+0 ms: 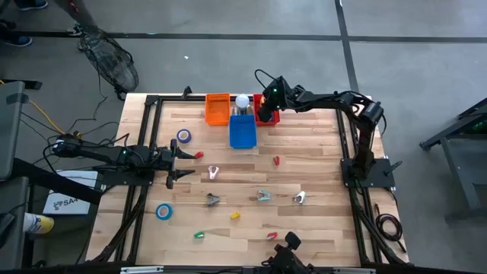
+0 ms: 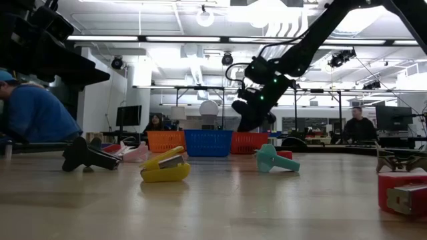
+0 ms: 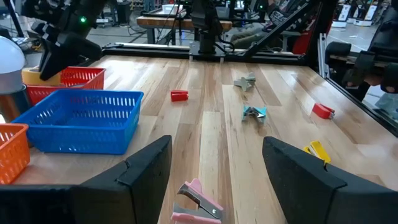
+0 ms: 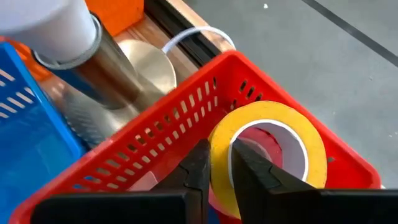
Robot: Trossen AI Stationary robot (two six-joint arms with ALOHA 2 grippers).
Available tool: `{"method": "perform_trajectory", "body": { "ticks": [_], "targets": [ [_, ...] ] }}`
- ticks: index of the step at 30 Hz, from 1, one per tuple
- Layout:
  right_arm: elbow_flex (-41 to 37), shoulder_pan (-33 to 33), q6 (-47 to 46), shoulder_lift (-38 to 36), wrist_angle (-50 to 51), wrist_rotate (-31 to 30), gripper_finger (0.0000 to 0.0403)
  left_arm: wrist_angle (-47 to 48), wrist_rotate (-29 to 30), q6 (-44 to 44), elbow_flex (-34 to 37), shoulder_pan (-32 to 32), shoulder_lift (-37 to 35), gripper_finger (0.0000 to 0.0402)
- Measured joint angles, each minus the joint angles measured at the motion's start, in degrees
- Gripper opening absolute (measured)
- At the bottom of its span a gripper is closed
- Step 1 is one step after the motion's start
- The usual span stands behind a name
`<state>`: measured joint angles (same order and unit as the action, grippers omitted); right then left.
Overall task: Pick and place Stapler, Stapler remover, tape
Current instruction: Put the yellow tape into the red basket
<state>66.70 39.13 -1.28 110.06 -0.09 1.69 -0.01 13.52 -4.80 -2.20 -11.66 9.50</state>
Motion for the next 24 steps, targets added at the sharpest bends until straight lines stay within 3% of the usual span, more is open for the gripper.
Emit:
{"method": "perform_trajectory", "body": {
  "ticks": [24],
  "targets": [
    [0.0,0.0,-0.2,0.0,1.4,-2.2,0.011,0.0,0.0,0.0,0.0,0.0,0.0,0.0246]
  ]
}}
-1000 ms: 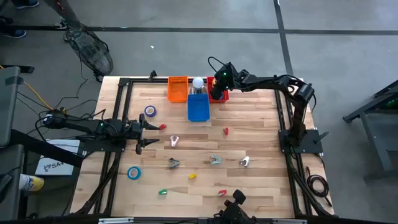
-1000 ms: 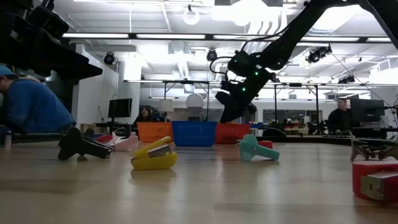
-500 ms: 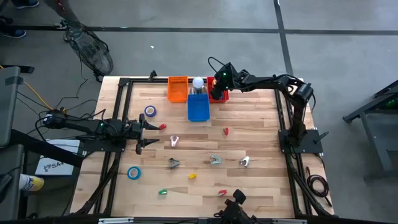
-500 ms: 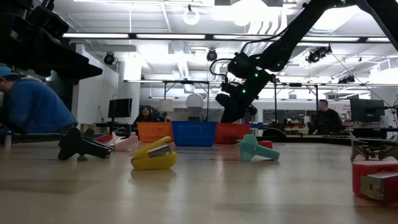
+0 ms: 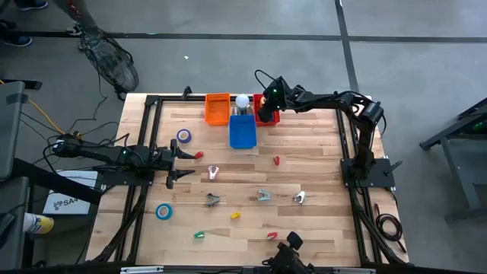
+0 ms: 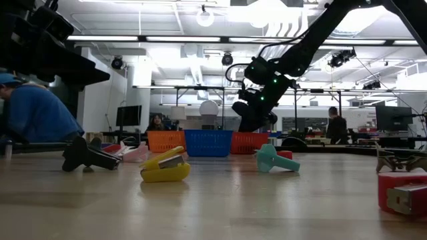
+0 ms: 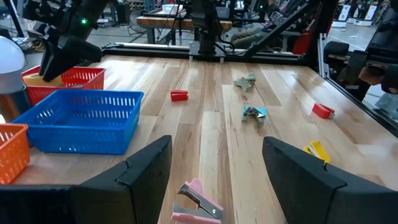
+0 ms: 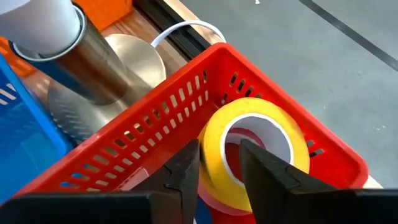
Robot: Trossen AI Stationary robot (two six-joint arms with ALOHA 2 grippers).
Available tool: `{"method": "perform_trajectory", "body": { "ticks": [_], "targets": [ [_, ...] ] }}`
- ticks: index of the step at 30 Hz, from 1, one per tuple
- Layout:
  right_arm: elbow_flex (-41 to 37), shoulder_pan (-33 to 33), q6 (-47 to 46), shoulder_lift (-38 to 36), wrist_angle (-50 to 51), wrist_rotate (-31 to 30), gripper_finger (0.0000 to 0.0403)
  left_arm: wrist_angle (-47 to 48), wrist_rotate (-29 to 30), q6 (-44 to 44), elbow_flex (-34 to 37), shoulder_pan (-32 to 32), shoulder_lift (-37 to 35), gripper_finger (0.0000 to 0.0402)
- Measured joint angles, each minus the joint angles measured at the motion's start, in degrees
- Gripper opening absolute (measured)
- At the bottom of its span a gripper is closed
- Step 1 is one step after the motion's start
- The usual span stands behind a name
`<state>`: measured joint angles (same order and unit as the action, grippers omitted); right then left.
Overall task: Pick and place Stapler, Stapler remover, tape
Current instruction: Put the yellow tape into the red basket, then put the top right red stapler into the blue basket
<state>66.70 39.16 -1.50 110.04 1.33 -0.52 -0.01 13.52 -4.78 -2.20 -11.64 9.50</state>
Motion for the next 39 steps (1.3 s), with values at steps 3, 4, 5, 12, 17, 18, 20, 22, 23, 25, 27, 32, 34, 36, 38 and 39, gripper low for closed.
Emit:
{"method": "perform_trajectory", "body": {
  "ticks": [3,4,5,12,17,18,20,22,23,25,27,32,34,36,38,39],
  "targets": [
    [0.0,0.0,0.0,0.0,0.2,0.0,0.012,0.0,0.0,0.0,0.0,0.0,0.0,0.0246],
    [0.0,0.0,0.0,0.0,0.3,0.0,0.0124,0.0,0.0,0.0,0.0,0.0,0.0,0.0246],
    [0.0,0.0,0.0,0.0,0.5,0.0,0.0128,0.0,0.0,0.0,0.0,0.0,0.0,0.0246],
    [0.0,0.0,0.0,0.0,0.9,0.0,0.0158,0.0,0.0,0.0,0.0,0.0,0.0,0.0246],
    [0.0,0.0,0.0,-0.7,1.6,0.0,0.0175,0.0,0.0,0.0,0.0,0.0,0.0,0.0246],
    [0.0,0.0,0.0,-1.0,1.7,0.0,0.0177,0.0,0.0,0.0,0.0,0.0,0.0,0.0246],
    [0.0,0.0,0.1,-1.8,2.0,0.0,0.018,0.0,0.0,0.0,0.0,0.0,0.0,0.0246],
    [0.0,0.0,0.2,-2.5,2.4,-0.1,0.0181,0.0,0.0,0.0,0.0,0.0,0.0,0.0246],
    [0.0,0.0,0.3,-2.8,2.8,-0.1,0.0181,0.0,0.0,0.0,0.0,0.0,0.0,0.0246],
    [0.0,0.0,0.3,-3.5,3.6,-0.1,0.0181,0.0,0.0,0.0,0.0,0.0,0.0,0.0246],
    [0.0,0.0,0.5,-4.1,4.8,0.0,0.0182,0.0,0.0,0.0,0.0,0.0,0.0,0.0246],
    [0.0,-0.6,1.6,-6.9,9.7,0.0,0.0182,0.0,0.0,0.0,0.0,0.0,0.0,0.0246],
    [0.0,-0.7,1.6,-8.5,12.0,0.0,0.0182,0.0,0.0,0.0,0.0,0.0,0.0,0.0246],
    [0.0,-1.1,1.5,-10.2,14.3,-0.1,0.0182,0.0,0.0,0.0,0.0,0.0,0.0,0.0246],
    [0.0,-1.6,1.4,-11.7,16.8,-0.1,0.0182,0.0,0.0,0.0,0.0,0.0,0.0,0.0246],
    [0.0,-2.0,1.2,-12.3,17.8,-0.3,0.0182,0.0,0.0,0.0,0.0,0.0,0.0,0.0246]
  ]
}}
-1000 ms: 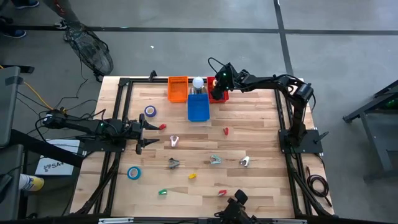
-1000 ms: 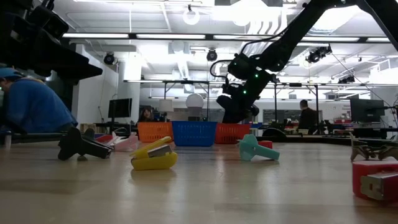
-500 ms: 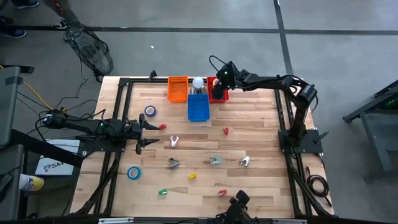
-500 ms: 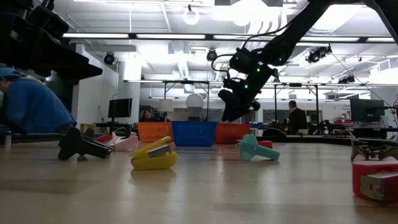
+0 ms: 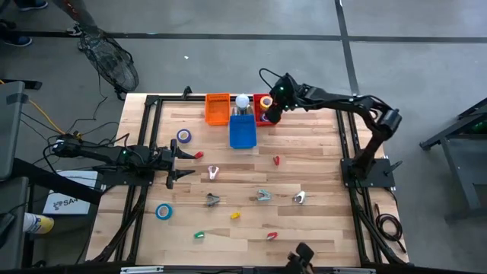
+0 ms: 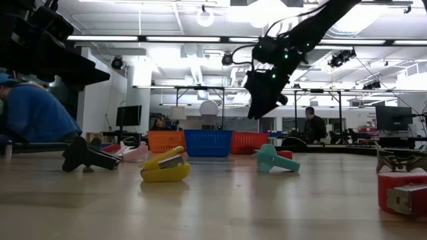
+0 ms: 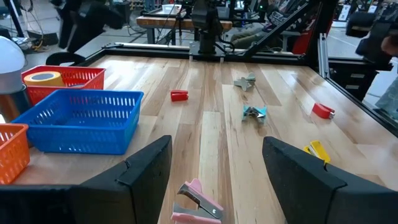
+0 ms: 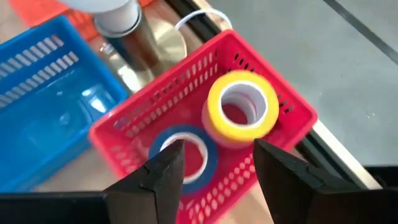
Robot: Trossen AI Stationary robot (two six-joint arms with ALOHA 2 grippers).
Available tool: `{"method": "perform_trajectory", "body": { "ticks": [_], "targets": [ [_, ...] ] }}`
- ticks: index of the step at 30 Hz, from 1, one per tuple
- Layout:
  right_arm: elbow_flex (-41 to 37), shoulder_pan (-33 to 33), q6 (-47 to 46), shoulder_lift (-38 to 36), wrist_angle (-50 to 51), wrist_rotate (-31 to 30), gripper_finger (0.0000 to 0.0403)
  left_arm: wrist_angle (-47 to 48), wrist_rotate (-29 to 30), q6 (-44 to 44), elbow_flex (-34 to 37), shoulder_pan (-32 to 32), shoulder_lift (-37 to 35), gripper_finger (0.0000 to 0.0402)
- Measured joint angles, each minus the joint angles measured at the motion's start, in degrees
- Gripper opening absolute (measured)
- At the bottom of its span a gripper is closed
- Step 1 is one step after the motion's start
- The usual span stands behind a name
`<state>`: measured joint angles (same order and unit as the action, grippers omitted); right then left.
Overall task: Pick and place Stapler, Stapler remover, tape
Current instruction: Put the top right red stapler into the blue basket
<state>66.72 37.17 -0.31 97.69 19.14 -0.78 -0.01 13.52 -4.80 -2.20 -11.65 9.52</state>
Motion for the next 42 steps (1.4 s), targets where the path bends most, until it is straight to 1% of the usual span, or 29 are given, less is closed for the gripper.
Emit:
{"method": "perform_trajectory", "body": {
  "ticks": [4,11,23,31,34,36,42],
  "targets": [
    [0.0,-2.2,-1.0,-2.2,3.1,-1.4,0.0182,0.0,0.0,0.0,0.0,0.0,0.0,0.0246],
    [0.0,-7.4,-4.8,-3.0,8.4,-7.6,0.0182,0.0,0.0,0.0,0.0,0.0,0.0,0.0246],
    [0.0,-17.6,-17.7,-3.0,19.3,-17.2,0.0181,0.0,0.0,0.0,0.0,0.0,0.0,0.0246],
    [-0.1,-26.8,-29.6,-3.0,26.8,-27.0,0.0181,0.0,0.0,0.0,0.0,0.0,0.0,0.0246],
    [-2.8,-31.0,-34.0,-3.1,26.2,-29.8,0.0181,0.0,0.0,0.0,0.0,0.0,0.0,0.0246],
    [-5.4,-33.3,-37.7,-3.1,25.8,-29.7,0.0181,0.0,0.0,0.0,0.0,0.0,0.0,0.0246],
    [-13.1,-38.8,-48.4,-3.1,18.6,-29.1,0.0181,0.0,0.0,0.0,0.0,0.0,0.0,0.0246]
  ]
}}
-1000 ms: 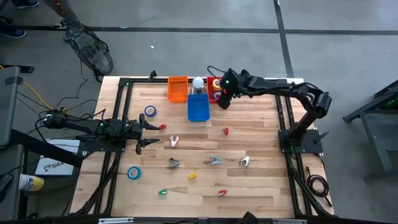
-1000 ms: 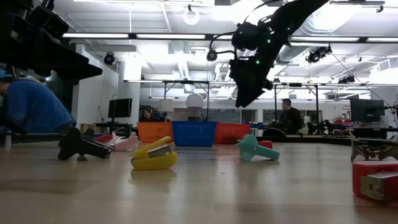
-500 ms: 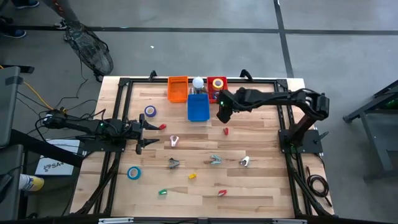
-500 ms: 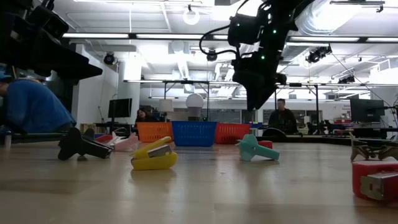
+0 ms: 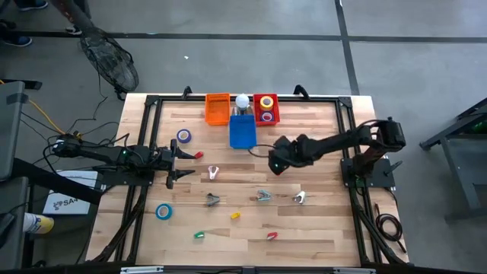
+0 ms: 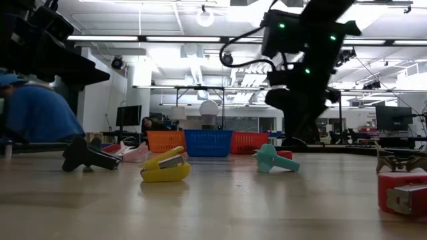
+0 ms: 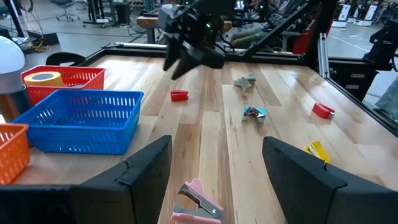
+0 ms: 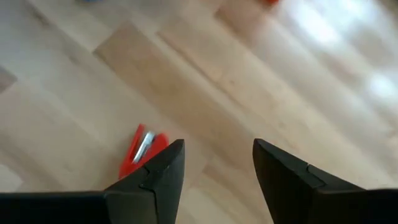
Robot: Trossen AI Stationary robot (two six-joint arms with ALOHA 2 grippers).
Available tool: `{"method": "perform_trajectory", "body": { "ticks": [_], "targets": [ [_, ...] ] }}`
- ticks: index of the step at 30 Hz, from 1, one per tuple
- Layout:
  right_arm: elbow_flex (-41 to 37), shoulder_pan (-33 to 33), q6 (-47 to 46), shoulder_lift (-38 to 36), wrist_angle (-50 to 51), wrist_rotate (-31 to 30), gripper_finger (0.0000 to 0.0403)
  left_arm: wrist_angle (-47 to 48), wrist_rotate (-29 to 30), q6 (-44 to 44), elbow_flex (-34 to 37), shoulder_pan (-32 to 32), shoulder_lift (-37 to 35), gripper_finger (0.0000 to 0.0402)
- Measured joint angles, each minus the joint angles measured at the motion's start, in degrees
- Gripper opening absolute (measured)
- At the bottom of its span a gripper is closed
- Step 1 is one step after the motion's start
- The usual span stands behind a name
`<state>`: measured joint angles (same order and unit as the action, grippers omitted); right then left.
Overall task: Pick and place Stapler, Stapler remover, tape
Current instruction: Put the top right red stapler into the blue basket
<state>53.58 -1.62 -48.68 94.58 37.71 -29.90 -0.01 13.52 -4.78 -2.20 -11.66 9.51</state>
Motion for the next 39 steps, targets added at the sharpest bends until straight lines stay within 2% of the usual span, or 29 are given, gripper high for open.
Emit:
{"method": "perform_trajectory", "body": {
  "ticks": [9,21,32,39],
  "targets": [
    [-5.2,-4.5,-10.4,-0.1,-7.0,-2.4,0.0181,0.0,0.0,0.0,0.0,0.0,0.0,0.0246],
    [-5.9,-7.7,-11.4,-0.1,-12.2,-2.9,0.0185,0.0,0.0,0.0,0.0,0.0,0.0,0.0246],
    [-5.9,-7.1,-12.2,-0.1,-12.1,-4.0,0.026,0.0,0.0,0.0,0.0,0.0,0.0,0.0246],
    [-5.9,-5.1,-13.8,-0.1,-12.5,-3.0,0.0272,0.0,0.0,0.0,0.0,0.0,0.0,0.0246]
  ]
}}
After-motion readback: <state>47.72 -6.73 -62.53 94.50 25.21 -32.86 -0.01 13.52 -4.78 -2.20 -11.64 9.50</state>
